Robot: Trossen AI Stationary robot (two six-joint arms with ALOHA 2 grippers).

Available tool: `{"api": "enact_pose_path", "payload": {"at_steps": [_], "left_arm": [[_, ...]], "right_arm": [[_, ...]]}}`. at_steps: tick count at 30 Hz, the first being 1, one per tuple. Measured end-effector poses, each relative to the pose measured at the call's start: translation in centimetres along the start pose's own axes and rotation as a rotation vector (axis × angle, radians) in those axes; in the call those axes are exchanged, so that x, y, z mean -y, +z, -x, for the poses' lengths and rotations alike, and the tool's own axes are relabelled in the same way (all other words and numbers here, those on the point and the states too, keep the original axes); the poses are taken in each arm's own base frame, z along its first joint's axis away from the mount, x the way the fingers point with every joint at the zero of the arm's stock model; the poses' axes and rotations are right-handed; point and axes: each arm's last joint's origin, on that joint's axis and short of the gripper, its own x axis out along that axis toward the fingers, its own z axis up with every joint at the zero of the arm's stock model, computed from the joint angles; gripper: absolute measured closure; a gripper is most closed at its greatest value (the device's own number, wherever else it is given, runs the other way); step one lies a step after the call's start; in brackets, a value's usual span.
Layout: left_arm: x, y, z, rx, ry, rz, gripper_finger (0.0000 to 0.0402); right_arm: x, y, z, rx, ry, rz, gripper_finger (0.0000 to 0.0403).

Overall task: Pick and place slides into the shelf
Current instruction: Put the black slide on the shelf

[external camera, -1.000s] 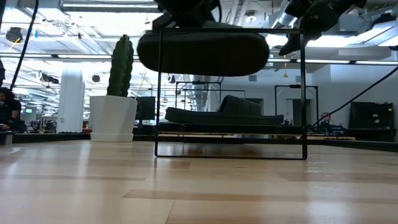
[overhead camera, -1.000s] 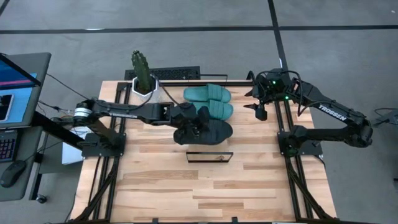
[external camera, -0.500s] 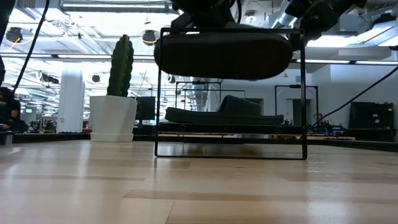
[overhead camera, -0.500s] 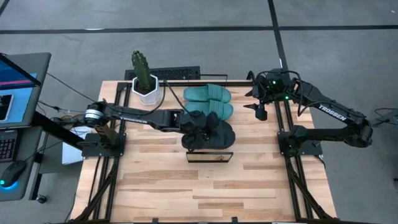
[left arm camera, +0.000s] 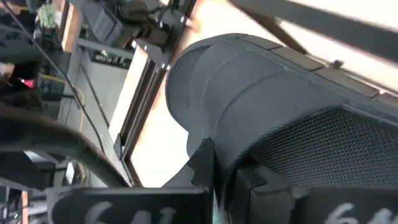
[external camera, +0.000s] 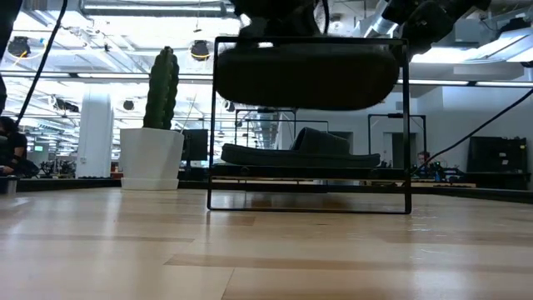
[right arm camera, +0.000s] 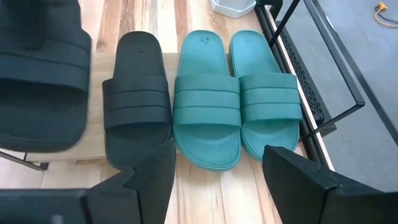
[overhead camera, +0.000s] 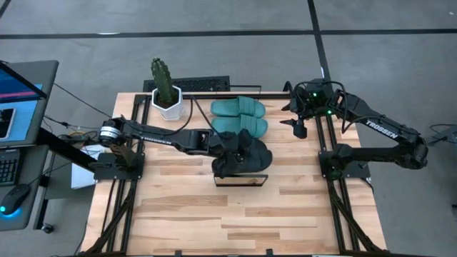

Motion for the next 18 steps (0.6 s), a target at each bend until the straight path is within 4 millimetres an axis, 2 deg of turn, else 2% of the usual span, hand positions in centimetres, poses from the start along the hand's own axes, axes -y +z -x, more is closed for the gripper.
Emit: {"api": "enact_pose_path", "payload": {"at_steps": [10,18], "left_arm": [[0.8,-0.2,-1.4,-0.022,-0.025,0.032,0.0401],[1.1,0.2,-1.4,0.014,-0.057,0.063,0.0401]], "right_arm": [[0.0,-0.1,0.0,-0.006,0.003,-0.002,0.0177],[0.0,-0.1,0.0,-0.006,0.003,-0.002,0.0177]]}}
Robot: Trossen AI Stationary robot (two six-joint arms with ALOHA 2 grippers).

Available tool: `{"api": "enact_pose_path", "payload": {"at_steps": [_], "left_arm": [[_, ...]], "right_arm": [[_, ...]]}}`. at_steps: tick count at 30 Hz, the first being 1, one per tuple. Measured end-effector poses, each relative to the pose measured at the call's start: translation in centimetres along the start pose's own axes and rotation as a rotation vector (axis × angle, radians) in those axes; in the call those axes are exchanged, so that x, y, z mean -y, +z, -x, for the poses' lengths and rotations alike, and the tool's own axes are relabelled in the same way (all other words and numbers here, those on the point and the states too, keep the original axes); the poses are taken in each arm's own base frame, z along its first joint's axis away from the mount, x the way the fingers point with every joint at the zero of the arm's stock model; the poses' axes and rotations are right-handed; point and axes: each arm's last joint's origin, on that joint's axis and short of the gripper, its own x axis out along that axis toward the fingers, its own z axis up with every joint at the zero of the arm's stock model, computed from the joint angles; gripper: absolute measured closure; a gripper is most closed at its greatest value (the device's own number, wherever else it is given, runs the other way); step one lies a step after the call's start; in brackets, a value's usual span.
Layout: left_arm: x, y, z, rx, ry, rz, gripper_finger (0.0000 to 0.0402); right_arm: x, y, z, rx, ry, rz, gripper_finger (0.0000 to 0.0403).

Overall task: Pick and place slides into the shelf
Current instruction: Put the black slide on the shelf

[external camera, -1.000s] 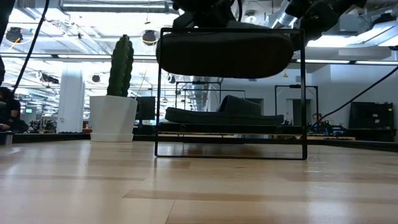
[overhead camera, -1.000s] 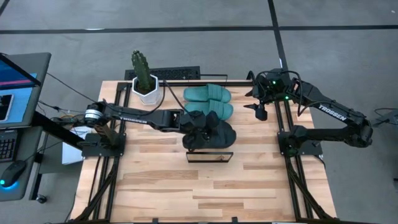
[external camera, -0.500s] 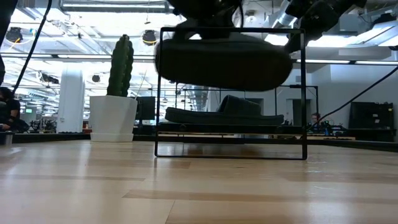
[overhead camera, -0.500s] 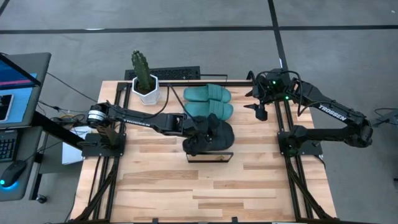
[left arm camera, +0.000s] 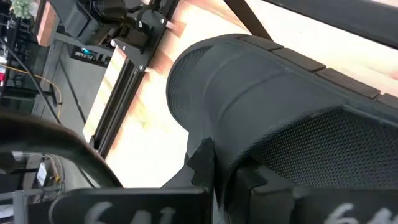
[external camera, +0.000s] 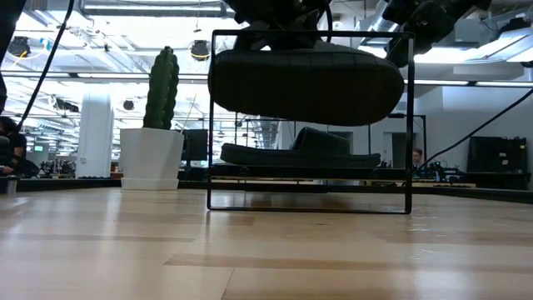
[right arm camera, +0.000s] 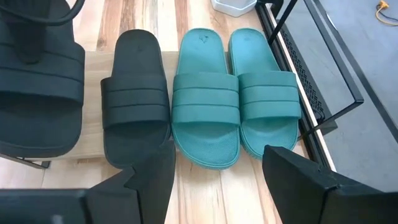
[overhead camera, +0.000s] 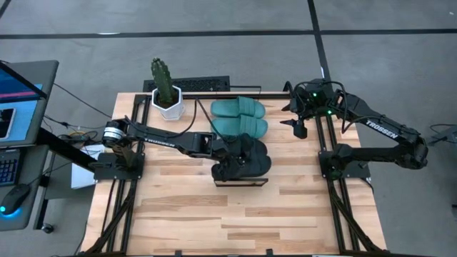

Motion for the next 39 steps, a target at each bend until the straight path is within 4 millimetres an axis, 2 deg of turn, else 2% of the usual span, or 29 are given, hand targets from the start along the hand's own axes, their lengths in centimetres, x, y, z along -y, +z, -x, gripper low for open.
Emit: {"api": "enact_pose_path", "payload": {"at_steps": [24,39], "left_arm": [[0.1,0.13,0.01,0.031,-0.021,-0.032,0.0371],[-0.08,0.24,0.01,0.043,-0.002,-0.035,0.0282]], "right_arm": [[0.0,0.0,0.0,0.0,0.0,0.0,0.0177],[0.0,0.0,0.0,0.0,0.0,0.0,0.0177]]}}
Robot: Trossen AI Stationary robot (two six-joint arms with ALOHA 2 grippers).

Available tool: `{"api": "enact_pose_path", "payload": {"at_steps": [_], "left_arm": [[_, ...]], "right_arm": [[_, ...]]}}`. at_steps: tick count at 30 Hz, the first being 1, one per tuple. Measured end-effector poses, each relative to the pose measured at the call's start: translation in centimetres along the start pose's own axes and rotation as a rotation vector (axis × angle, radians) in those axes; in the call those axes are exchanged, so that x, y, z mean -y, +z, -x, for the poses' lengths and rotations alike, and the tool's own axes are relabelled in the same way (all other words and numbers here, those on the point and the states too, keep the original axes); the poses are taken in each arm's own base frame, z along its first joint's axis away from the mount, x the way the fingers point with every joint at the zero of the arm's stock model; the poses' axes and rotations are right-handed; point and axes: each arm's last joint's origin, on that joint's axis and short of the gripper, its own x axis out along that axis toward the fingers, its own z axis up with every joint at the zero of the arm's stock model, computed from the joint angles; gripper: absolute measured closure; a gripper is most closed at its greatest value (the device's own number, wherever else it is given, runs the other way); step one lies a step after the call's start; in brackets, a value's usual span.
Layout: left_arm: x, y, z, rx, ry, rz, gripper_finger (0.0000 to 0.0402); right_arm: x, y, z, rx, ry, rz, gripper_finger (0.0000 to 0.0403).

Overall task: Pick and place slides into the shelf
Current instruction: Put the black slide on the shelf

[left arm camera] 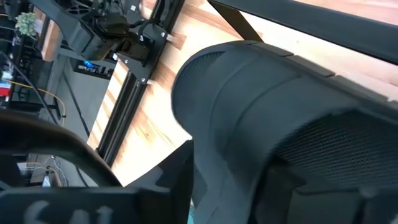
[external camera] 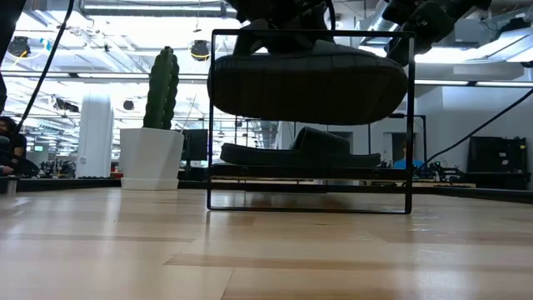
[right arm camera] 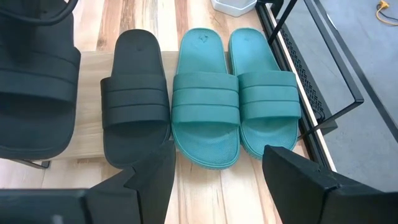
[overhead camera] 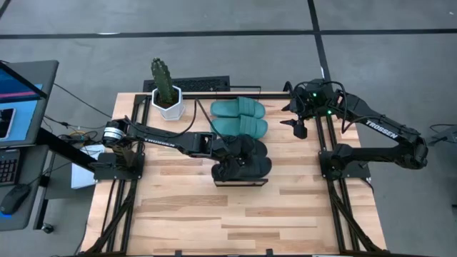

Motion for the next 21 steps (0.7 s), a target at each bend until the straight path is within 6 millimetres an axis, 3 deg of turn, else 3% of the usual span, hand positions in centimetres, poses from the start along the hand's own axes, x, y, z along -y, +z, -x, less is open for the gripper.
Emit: {"api": "enact_pose_path", "payload": {"at_steps": [9,21], "left_arm": [[-0.07,0.03,0.01,0.002,0.007,0.003,0.025],[-0.1,-0.02,0.01,-0.008,0.013,0.008,0.0245]], "right_arm": [[0.0,0.0,0.0,0.0,0.0,0.0,0.0177],[0.01,0.0,0.0,-0.001,-0.003,-0.007,0.0177]]}}
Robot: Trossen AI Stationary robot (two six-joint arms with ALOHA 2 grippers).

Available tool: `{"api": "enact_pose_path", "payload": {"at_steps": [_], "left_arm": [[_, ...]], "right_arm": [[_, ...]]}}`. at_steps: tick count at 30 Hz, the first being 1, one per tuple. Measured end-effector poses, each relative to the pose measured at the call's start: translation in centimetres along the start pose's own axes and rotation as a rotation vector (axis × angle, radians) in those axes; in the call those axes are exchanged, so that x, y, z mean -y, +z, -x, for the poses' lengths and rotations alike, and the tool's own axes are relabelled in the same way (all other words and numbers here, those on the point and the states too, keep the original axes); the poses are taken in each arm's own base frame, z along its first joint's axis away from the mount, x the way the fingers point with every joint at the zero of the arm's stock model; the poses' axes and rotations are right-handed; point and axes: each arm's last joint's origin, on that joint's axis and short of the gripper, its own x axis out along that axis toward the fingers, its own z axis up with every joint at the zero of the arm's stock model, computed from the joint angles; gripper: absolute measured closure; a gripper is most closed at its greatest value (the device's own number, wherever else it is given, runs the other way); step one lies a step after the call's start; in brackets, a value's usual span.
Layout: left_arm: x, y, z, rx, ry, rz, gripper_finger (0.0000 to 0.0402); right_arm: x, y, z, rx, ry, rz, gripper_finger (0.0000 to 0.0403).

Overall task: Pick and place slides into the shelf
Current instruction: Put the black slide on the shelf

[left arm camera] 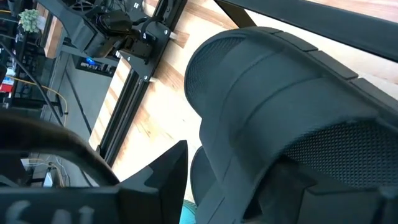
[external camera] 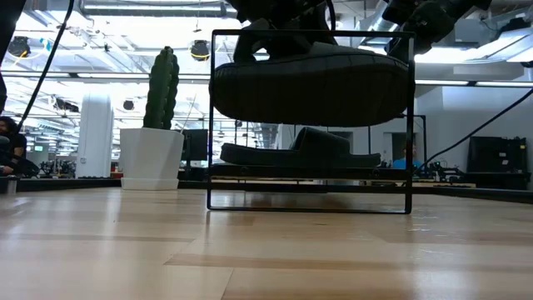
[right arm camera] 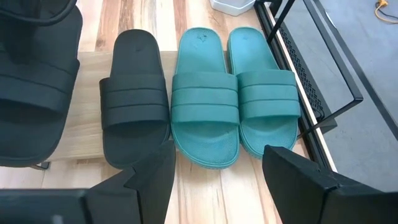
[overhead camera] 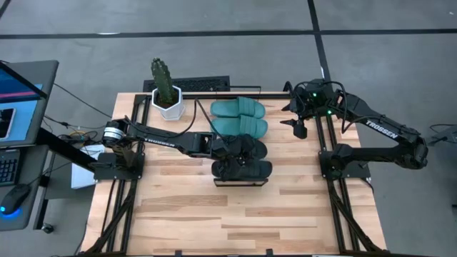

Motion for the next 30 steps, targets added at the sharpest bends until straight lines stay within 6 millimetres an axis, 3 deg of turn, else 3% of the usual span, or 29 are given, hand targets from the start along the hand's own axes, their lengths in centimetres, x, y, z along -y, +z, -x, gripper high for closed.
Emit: {"api": "enact_pose_path", "payload": {"at_steps": [5,14,21,30], "left_arm": [[0.0,0.0,0.0,-0.006,0.004,0.001,0.0246],[1.2,-0.9,-2.9,-0.141,0.037,0.04,0.0246],[1.4,-0.7,-2.4,-0.18,0.038,0.11,0.0246],[2.8,-0.4,-2.1,-0.293,-0.008,0.029,0.0246]], "right_arm": [[0.0,0.0,0.0,-0.001,-0.001,-0.002,0.0177],[0.0,0.0,0.0,-0.007,-0.005,-0.013,0.0177],[0.0,-0.1,0.0,-0.01,-0.003,-0.013,0.0177],[0.0,-0.1,0.0,-0.01,-0.003,-0.013,0.0177]]}}
